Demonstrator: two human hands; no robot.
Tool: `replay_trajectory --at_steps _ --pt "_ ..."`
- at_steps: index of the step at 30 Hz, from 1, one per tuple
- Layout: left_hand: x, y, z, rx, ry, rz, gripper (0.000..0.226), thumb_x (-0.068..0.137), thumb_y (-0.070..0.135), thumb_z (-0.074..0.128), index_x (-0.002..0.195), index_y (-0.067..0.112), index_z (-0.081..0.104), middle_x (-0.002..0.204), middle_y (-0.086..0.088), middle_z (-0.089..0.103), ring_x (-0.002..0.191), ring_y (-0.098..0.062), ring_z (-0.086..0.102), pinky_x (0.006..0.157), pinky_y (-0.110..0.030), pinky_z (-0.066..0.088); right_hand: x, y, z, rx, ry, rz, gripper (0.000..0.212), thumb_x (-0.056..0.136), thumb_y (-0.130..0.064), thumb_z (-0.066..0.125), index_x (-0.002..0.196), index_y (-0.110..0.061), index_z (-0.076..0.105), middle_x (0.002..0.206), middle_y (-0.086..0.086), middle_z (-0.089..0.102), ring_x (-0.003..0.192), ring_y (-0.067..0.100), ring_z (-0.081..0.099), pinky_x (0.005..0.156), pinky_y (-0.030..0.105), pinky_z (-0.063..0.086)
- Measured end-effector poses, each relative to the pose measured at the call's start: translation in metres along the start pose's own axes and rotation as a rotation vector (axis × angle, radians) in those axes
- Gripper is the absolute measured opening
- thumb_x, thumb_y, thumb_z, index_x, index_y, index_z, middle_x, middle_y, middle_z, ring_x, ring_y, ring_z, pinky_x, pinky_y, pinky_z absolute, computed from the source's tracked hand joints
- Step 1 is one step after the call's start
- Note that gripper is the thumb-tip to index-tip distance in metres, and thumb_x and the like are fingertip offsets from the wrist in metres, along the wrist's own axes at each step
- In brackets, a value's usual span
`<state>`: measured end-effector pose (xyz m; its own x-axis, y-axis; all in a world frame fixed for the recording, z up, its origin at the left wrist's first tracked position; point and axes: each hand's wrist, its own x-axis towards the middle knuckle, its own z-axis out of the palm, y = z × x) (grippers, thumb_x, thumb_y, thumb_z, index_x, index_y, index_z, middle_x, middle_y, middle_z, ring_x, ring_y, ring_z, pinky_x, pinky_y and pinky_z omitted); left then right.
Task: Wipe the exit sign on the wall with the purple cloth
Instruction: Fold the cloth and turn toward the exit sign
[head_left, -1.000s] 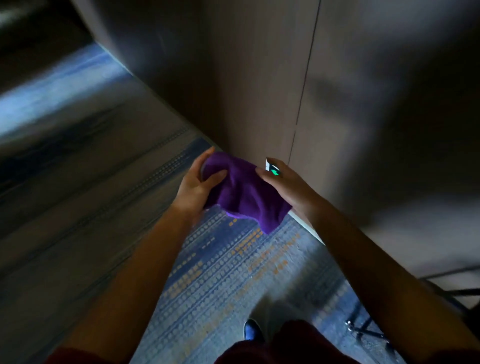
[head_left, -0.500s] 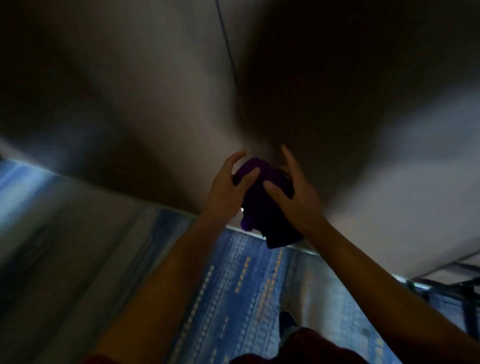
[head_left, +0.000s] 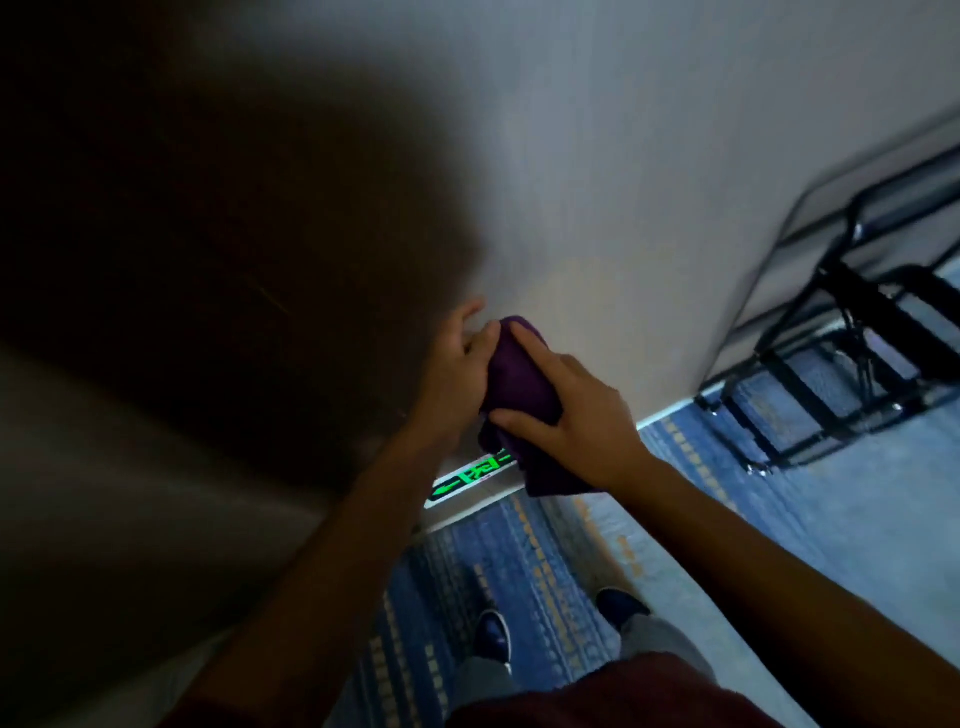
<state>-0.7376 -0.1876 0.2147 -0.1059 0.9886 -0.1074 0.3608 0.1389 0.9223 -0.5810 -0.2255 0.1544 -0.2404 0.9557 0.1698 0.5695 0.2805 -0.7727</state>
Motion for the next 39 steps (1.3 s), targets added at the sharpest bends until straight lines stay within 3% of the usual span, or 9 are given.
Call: replay_trajectory --at_steps 3,7,14,18,22,24,27,32,39 --pt "0.006 -0.027 0.003 0.010 -0.136 0.054 0.035 0.102 0.014 0.055 0.137 0.020 0.057 0.097 0.000 0.064 0.085 -0.013 0.062 0.078 -0.029 0.054 -0.026 -0.002 0.024 -0.036 0.097 0.166 0.089 0.081 -0.084 0.052 0.155 -0.064 0.007 0.120 -0.001 0.066 0.103 0.029 0.070 0.088 0.041 0.056" --pt "-0.007 -0.052 -0.007 -0.022 -0.367 0.159 0.040 0.101 0.011 0.054 0.140 0.022 0.056 0.095 -0.003 0.068 0.079 -0.007 0.063 0.076 -0.023 0.054 -0.066 -0.022 0.060 -0.025 0.275 0.348 0.081 0.084 -0.083 0.046 0.157 -0.059 0.019 0.114 -0.001 0.066 0.103 0.030 0.070 0.089 0.041 0.055" --pt "-0.063 -0.065 -0.024 -0.142 -0.732 0.237 0.038 0.096 0.027 0.066 0.133 0.019 0.066 0.124 0.009 0.072 0.116 -0.005 0.067 0.095 -0.020 0.051 -0.136 -0.067 0.086 0.107 0.632 0.467 0.060 0.097 -0.057 0.055 0.152 -0.037 0.049 0.122 0.005 0.072 0.107 0.022 0.070 0.096 0.037 0.053" --pt "-0.092 -0.072 -0.029 -0.259 -0.758 0.005 0.060 0.081 0.055 0.076 0.135 0.041 0.056 0.131 0.001 0.070 0.115 -0.019 0.070 0.092 -0.040 0.057 -0.171 -0.082 0.096 0.122 0.784 0.515 0.052 0.101 -0.053 0.052 0.151 -0.037 0.051 0.134 0.002 0.068 0.120 0.013 0.065 0.103 0.029 0.049" --pt "-0.135 -0.099 -0.038 -0.187 -0.843 0.040 0.069 0.077 0.065 0.076 0.138 0.046 0.051 0.131 0.009 0.069 0.121 -0.013 0.067 0.104 -0.046 0.053 -0.194 -0.097 0.113 0.258 0.865 0.570 0.044 0.108 -0.052 0.036 0.149 -0.044 0.051 0.146 -0.008 0.061 0.134 0.006 0.056 0.114 0.036 0.045" --pt "-0.158 -0.111 -0.039 -0.208 -0.819 0.093 0.083 0.079 0.062 0.076 0.150 0.035 0.042 0.136 0.008 0.066 0.128 -0.012 0.062 0.108 -0.043 0.050 -0.207 -0.106 0.122 0.295 0.881 0.592 0.041 0.107 -0.047 0.042 0.147 -0.044 0.053 0.140 -0.015 0.062 0.124 -0.011 0.056 0.109 0.023 0.045" --pt "-0.183 -0.124 -0.042 -0.255 -0.737 0.097 0.087 0.084 0.049 0.078 0.156 0.033 0.033 0.127 0.016 0.070 0.122 -0.009 0.066 0.098 -0.029 0.055 -0.233 -0.122 0.132 0.326 0.883 0.621 0.043 0.104 -0.035 0.056 0.146 -0.043 0.055 0.131 -0.028 0.058 0.111 -0.028 0.052 0.098 0.003 0.041" --pt "-0.208 -0.144 -0.058 -0.160 -0.731 0.307 0.070 0.095 0.026 0.063 0.156 0.038 0.031 0.156 0.001 0.048 0.141 -0.016 0.051 0.117 -0.046 0.041 -0.272 -0.141 0.150 0.293 0.868 0.624 0.057 0.100 -0.038 0.064 0.152 -0.049 0.044 0.132 -0.017 0.064 0.119 -0.001 0.062 0.098 0.011 0.048" --pt "-0.201 -0.158 -0.079 -0.059 -0.820 0.262 0.079 0.096 0.014 0.056 0.141 0.072 0.028 0.161 -0.002 0.040 0.142 -0.020 0.049 0.116 -0.053 0.041 -0.264 -0.145 0.201 0.368 0.857 0.679 0.061 0.099 -0.050 0.061 0.154 -0.053 0.034 0.138 -0.020 0.055 0.126 -0.001 0.053 0.094 0.001 0.039"
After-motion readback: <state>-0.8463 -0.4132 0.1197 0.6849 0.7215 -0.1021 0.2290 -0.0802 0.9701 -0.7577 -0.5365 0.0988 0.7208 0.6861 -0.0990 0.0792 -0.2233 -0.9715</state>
